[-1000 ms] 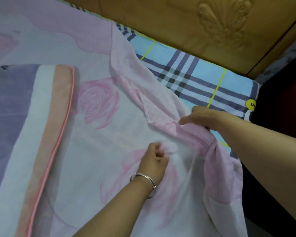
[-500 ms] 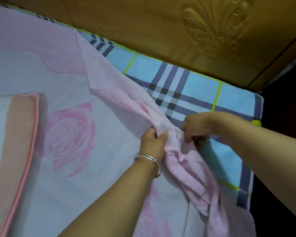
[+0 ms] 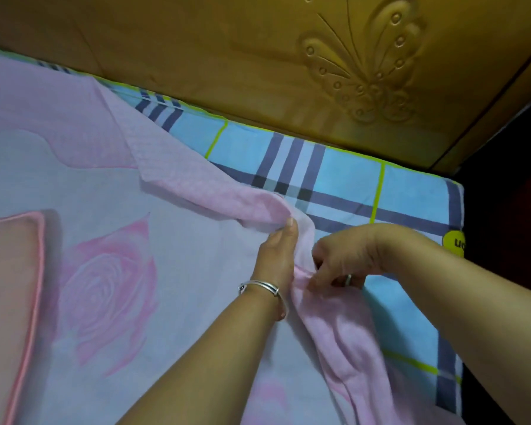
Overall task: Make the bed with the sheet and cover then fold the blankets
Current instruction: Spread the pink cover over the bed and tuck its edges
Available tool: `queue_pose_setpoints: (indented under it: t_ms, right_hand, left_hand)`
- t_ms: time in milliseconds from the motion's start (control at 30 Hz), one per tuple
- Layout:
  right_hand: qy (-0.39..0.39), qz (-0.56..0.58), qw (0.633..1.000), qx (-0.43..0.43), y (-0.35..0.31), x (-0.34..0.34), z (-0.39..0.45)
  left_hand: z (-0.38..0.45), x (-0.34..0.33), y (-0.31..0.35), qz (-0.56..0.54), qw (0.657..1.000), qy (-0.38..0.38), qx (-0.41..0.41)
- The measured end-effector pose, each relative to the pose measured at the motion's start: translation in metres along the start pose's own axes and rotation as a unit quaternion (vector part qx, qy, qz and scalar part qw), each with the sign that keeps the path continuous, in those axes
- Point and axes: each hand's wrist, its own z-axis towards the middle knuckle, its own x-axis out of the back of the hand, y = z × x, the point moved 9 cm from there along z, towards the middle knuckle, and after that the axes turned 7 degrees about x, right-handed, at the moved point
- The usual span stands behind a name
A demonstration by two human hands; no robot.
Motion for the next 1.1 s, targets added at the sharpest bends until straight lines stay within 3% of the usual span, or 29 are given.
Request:
queue_pose_setpoints:
  t_ms: [133,267,367,433,567,667,767,900,967,1100]
  right_hand:
    - [0.134,-0.164,0.977,-0.038,0.011,0.033,-0.001]
    - [0.272,-0.177,0.942,-0.081,0.039,0.073,-0.015]
    - [0.385,-0.138,0.905,-0.119,0.061,0.097,-0.029]
    - [0.453,-0.101,0.878,-0.122,0.070,0.105,-0.039]
    - [0.521,0.050,0.849,-0.080,0.085,0.112,-0.045]
    - [0.478,0.232,0.847,-0.002,0.078,0.104,-0.031]
    - [0.424,0.192,0.885,0.026,0.053,0.104,-0.015]
    - [0.442,0.073,0.894,0.021,0.028,0.121,0.001]
    - [0.487,0.031,0.873,0.015,0.026,0.132,0.001]
    - [0.630,0.068,0.773,-0.024,0.054,0.155,-0.033]
  left_hand:
    - [0.005,0.013,0.025,0.119,0.983,0.034,-0.133]
    - [0.011,0.064,0.061,0.187,0.929,0.216,-0.236]
    - [0.033,0.093,0.091,0.264,0.897,0.265,-0.235]
    - [0.055,0.100,0.101,0.349,0.882,0.239,-0.208]
    - [0.085,0.100,0.097,0.531,0.818,0.178,-0.131]
    - [0.085,0.095,0.099,0.535,0.816,0.154,-0.157]
    - [0.085,0.095,0.103,0.476,0.851,0.132,-0.177]
    - [0.081,0.091,0.117,0.406,0.871,0.143,-0.236]
    - [0.079,0.084,0.130,0.364,0.875,0.151,-0.280]
    - [0.078,0.058,0.160,0.319,0.858,0.163,-0.368]
